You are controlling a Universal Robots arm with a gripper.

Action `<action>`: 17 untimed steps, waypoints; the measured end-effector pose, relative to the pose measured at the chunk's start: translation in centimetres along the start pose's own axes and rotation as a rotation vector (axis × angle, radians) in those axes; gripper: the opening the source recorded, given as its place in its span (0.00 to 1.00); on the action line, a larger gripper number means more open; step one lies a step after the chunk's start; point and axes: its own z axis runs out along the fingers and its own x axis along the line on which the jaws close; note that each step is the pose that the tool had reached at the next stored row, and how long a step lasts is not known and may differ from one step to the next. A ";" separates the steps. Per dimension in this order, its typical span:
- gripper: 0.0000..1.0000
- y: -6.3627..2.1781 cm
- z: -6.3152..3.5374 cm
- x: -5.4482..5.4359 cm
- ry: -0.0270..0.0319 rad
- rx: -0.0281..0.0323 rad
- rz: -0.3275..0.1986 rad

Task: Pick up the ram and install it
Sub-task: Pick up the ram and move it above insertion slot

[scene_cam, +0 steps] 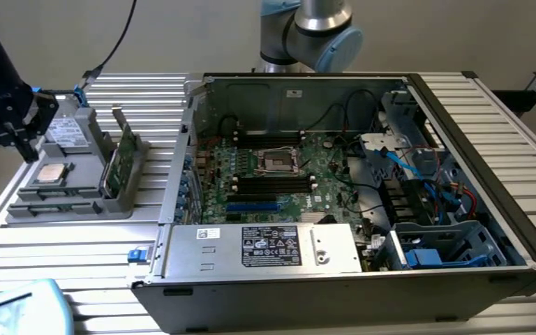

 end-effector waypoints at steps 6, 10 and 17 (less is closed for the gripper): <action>0.11 -0.01 0.16 0.0 0.0090 0.0068 -0.109; 0.11 -0.01 0.25 0.0 0.0106 0.0144 -0.181; 0.11 -0.03 0.44 0.0 -0.0077 0.0438 -0.309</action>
